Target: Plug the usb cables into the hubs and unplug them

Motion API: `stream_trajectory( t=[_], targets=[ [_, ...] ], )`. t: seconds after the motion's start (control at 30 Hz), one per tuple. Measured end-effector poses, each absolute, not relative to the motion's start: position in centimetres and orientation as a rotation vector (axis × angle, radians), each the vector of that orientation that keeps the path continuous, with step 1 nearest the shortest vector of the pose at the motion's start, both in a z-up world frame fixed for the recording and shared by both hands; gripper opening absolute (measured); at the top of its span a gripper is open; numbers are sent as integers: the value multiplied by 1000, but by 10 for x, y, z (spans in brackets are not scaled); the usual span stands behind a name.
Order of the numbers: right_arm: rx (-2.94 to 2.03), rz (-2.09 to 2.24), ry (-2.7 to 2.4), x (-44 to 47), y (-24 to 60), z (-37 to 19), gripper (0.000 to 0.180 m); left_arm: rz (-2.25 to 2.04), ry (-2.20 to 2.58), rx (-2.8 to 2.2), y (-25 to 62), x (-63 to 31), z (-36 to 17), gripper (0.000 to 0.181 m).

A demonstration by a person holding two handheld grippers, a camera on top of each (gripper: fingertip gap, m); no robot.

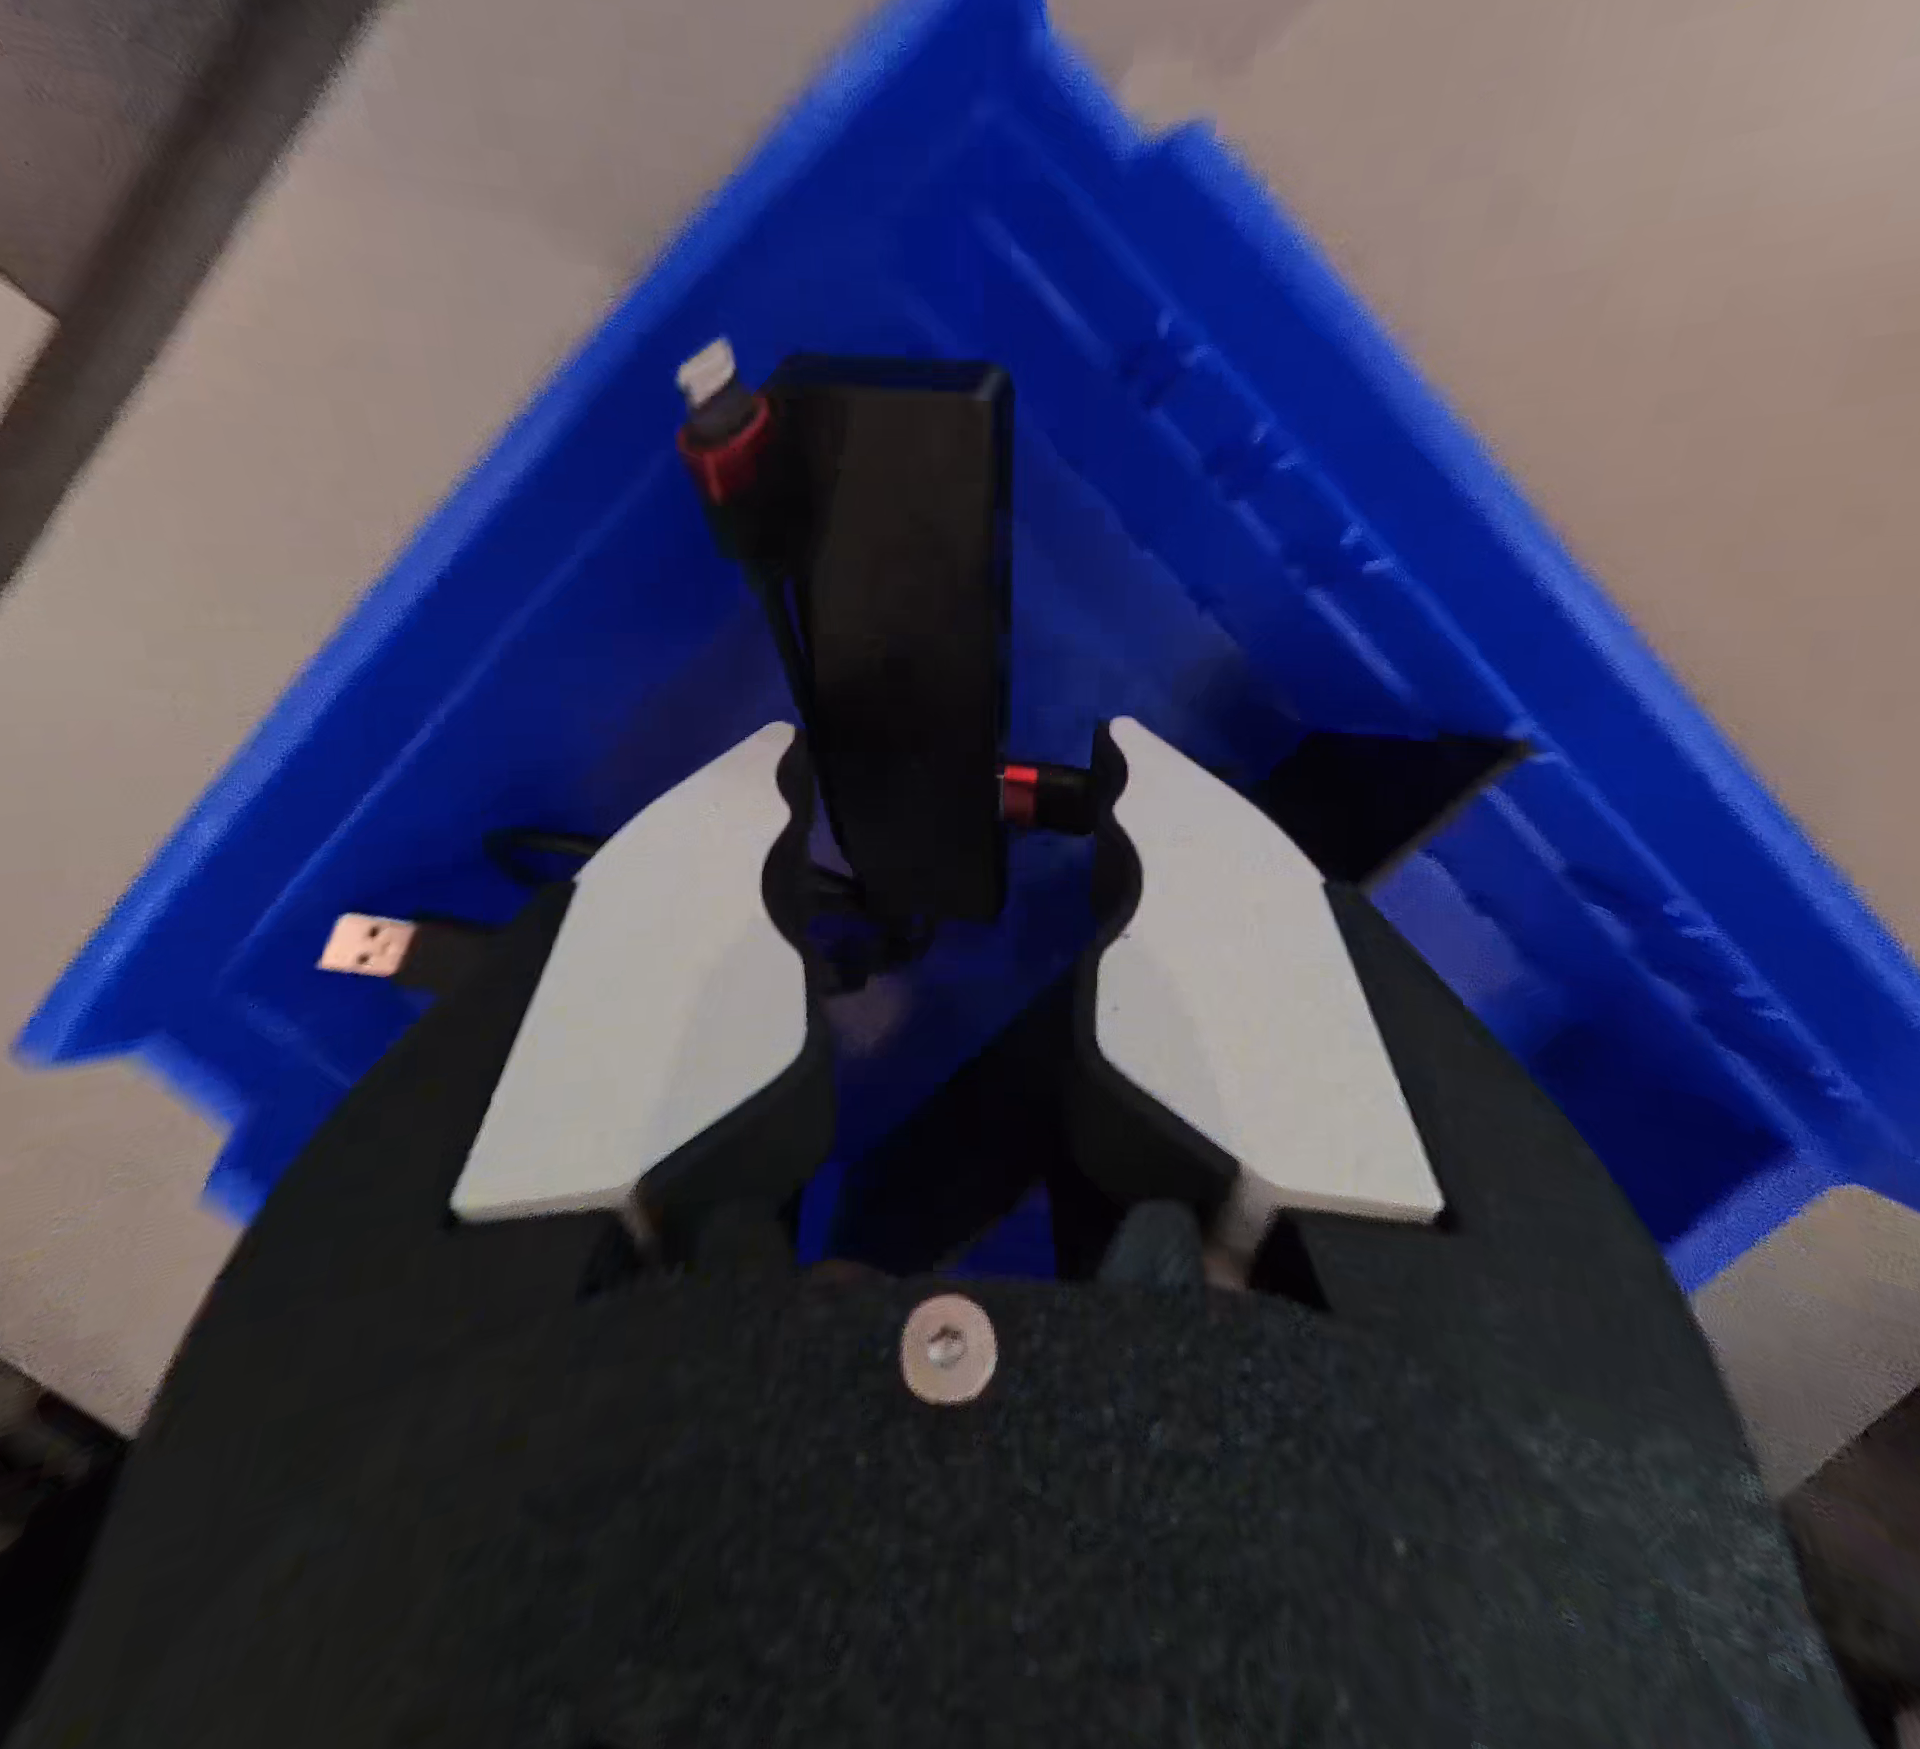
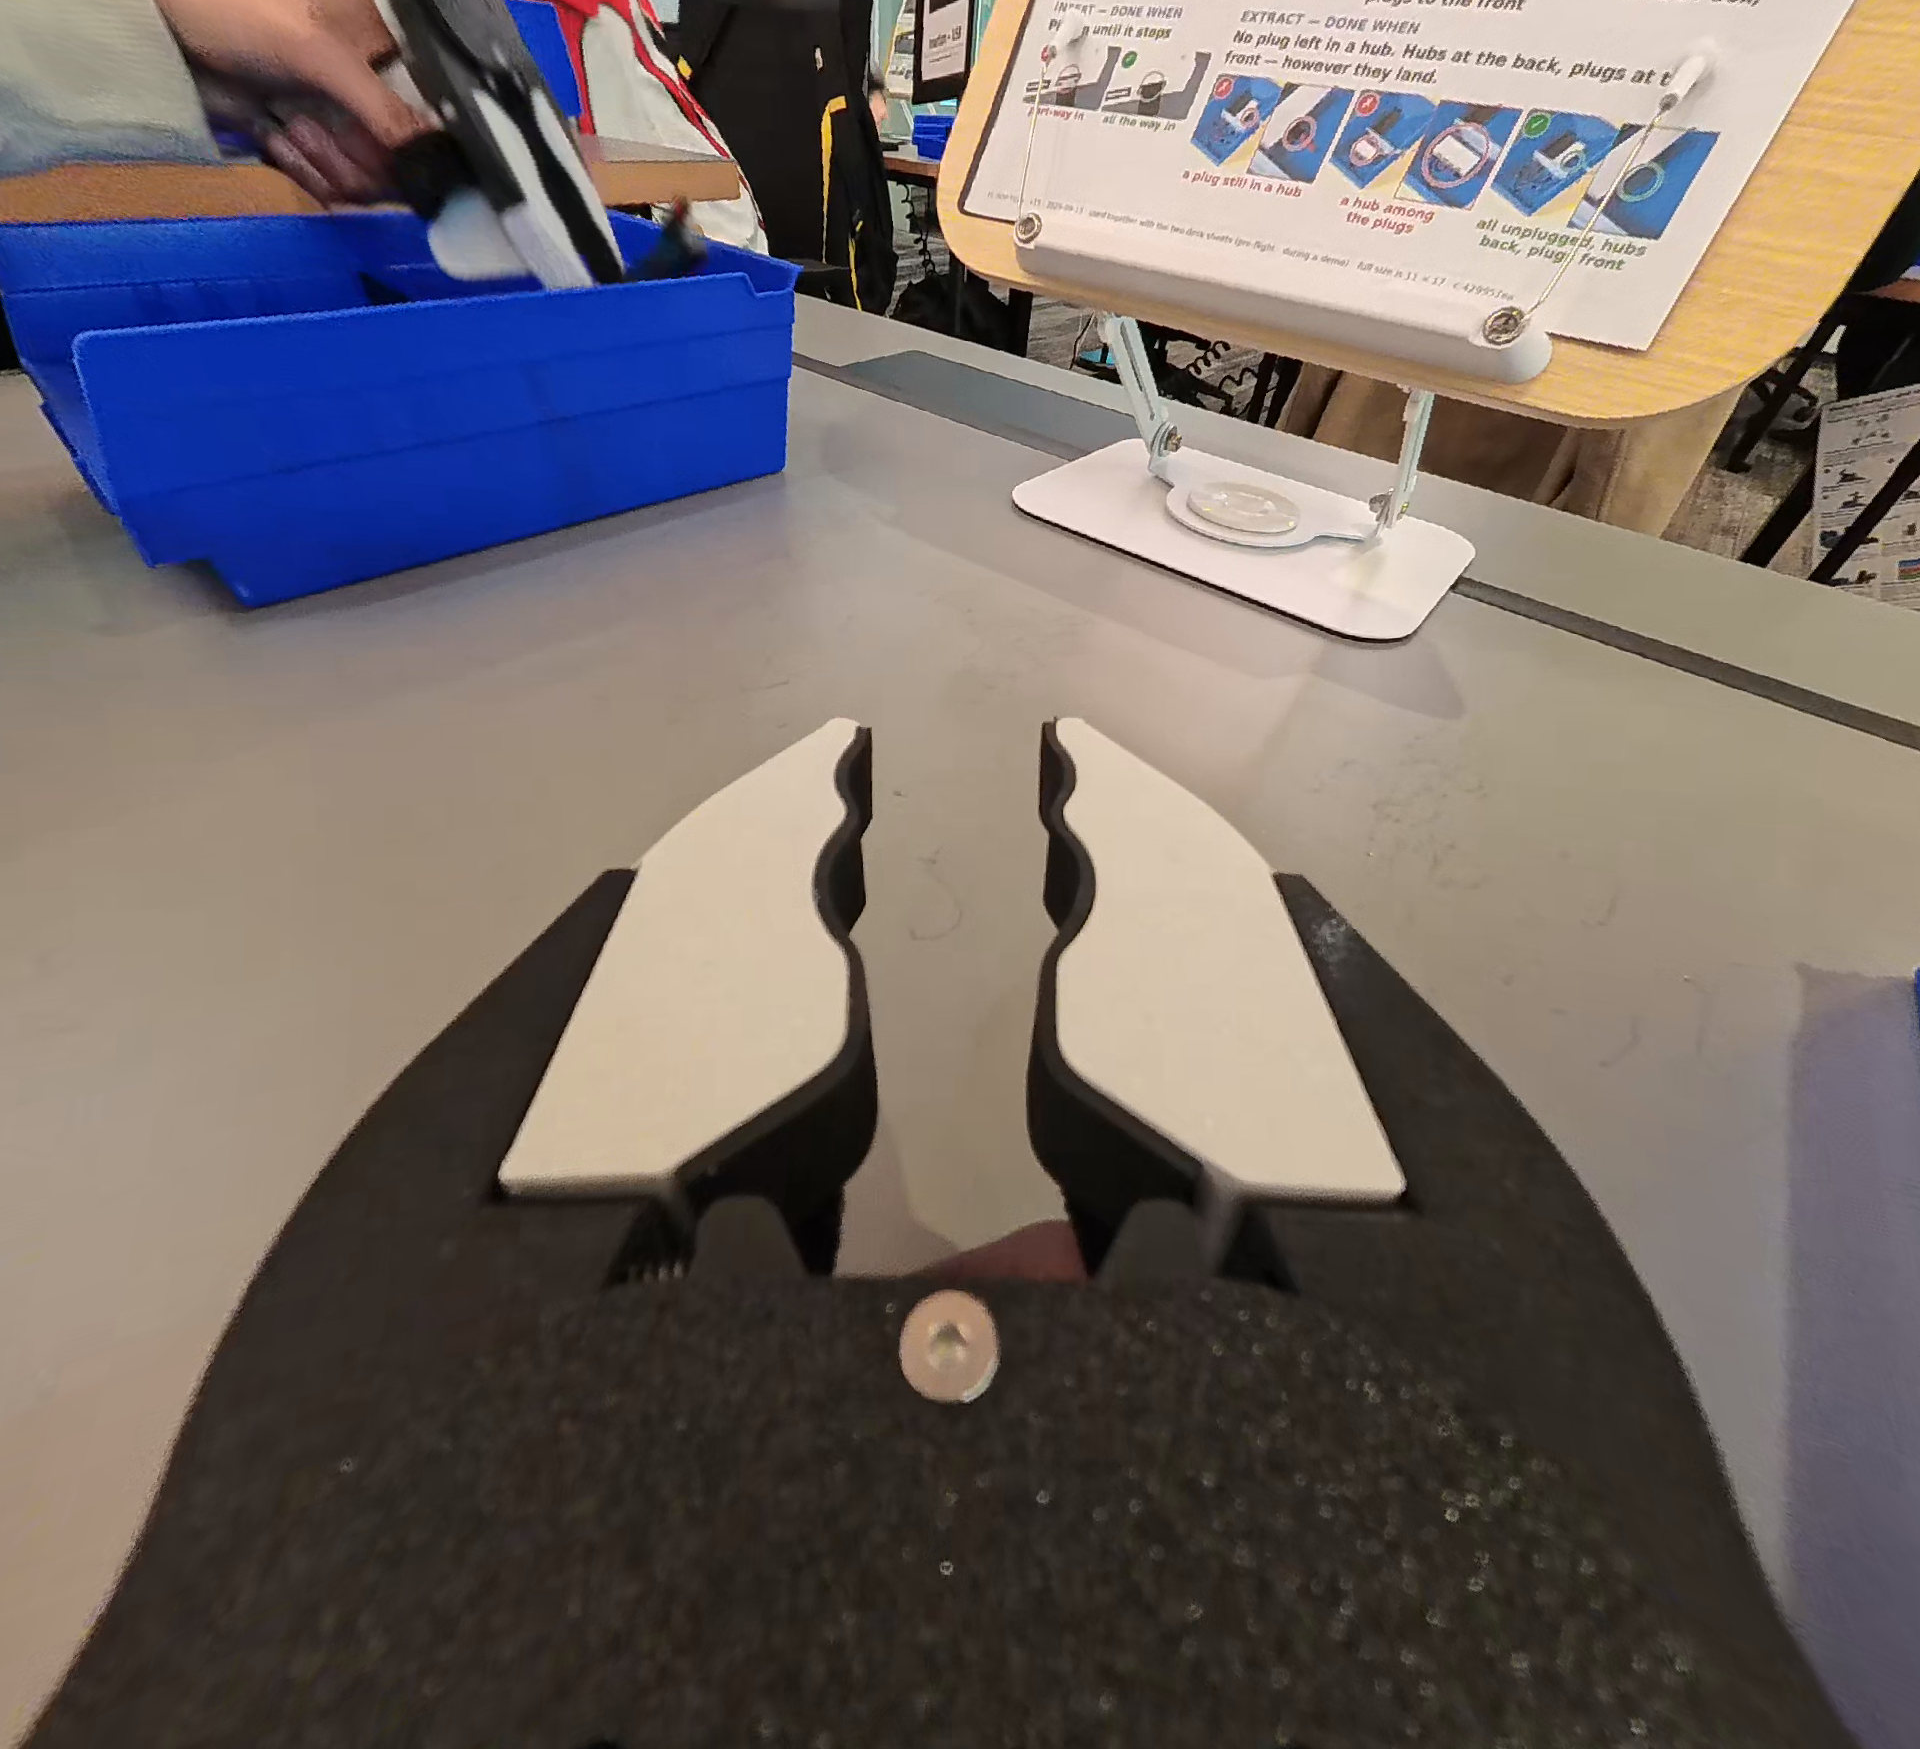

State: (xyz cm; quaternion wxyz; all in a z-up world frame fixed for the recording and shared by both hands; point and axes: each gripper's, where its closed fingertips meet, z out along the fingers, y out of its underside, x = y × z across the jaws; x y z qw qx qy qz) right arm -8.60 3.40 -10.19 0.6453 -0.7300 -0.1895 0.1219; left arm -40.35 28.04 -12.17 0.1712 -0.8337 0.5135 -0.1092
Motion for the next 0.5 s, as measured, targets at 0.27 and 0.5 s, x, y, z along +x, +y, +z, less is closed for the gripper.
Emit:
stream_trajectory(
  t=[0.27, 0.5],
  targets=[
    [-1649, 261, -446, -88, 32, -101, 29, -477, 1101, -2021, 262, -389, 11, 35],
    [-1638, 260, -450, -87, 30, -100, 29, -406, 947, -1798, 215, -344, 97, 35]
  ],
)
